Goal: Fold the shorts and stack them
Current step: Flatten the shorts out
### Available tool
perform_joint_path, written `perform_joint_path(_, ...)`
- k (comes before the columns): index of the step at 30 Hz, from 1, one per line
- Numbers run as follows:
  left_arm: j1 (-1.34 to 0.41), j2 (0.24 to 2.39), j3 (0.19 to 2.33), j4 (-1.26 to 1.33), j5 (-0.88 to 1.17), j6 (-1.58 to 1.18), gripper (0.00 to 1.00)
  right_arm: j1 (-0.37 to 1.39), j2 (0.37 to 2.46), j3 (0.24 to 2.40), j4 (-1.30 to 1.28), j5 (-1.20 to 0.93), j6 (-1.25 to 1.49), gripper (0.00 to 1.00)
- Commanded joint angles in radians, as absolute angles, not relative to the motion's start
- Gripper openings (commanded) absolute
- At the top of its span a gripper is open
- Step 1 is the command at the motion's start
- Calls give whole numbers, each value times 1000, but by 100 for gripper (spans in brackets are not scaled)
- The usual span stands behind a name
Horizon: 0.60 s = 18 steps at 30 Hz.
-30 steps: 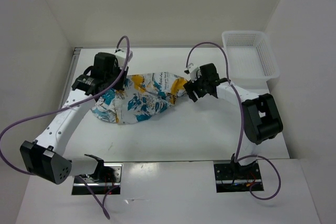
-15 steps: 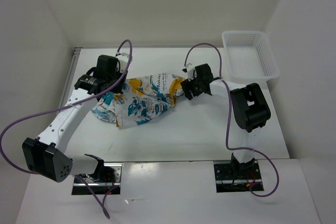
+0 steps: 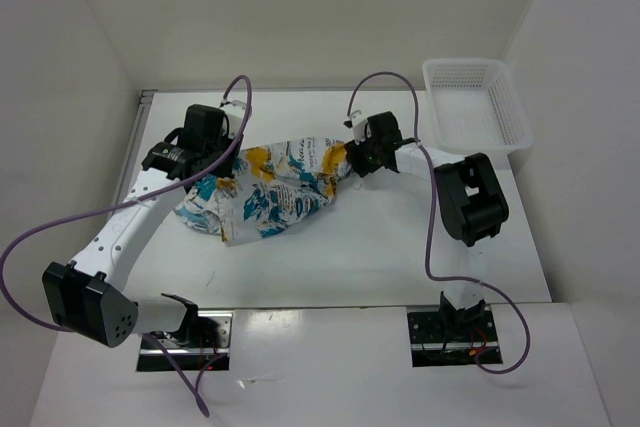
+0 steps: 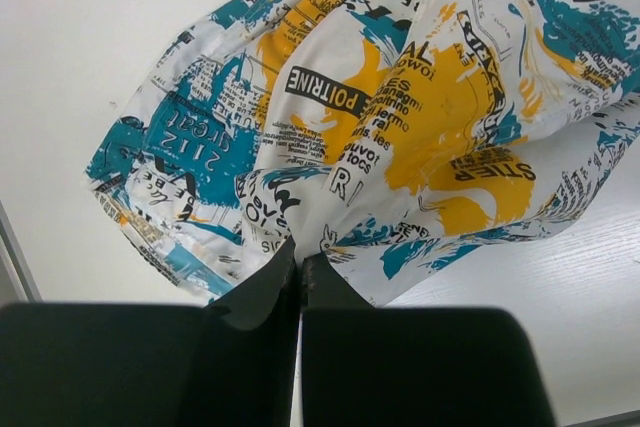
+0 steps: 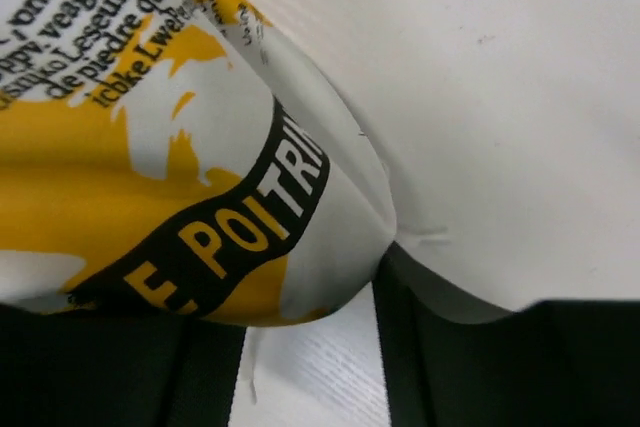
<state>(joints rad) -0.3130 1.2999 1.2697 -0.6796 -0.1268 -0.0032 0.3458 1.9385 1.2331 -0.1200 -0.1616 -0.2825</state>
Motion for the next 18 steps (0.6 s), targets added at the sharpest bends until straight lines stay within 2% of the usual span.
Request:
perform_joint_path(1,-316,1295,1264,-653,-140,0,0,354,1989,1315,-115,-149,-281,51)
perform_joint_path(3,-316,1295,1264,-641,-140,0,0,354,1990,1324,-136,-158,-293,38)
perform_joint_path(4,-316,1295,1255,-626,-149,0,0,354,1990,1324,-137,-184,-302,21)
perform_joint_path(6,-316,1295,1244,-594,-182,0,0,354,1990,1324,-149,-184,-302,5)
perform_joint_path(7,-316,1295,1233,-530,-246,0,0,363,1977,1324,-149,-164,-302,0)
perform_joint_path(9,-307,1285,1200,-421,-339,0,0,364,1939,1350,-120,-108,-302,0)
perform_joint_path(10,-273,1285,1200,-278,-413,0,0,364,1927,1374,-109,-65,-302,0)
perform_joint_path(11,-250,1302,1212,-211,-438,0,0,364,1918,1405,-97,63,-311,0)
perform_joint_path(13,-187,1391,1389,-154,-439,0,0,353,1917,1550,-84,179,-333,0)
perform_joint_path(16,-95,1497,1739,-269,-382,0,0,353,1901,1777,-94,322,-356,0)
perform_joint_path(18,-86,1461,1773,-252,-335,0,0,362,1852,1862,-119,333,-382,0)
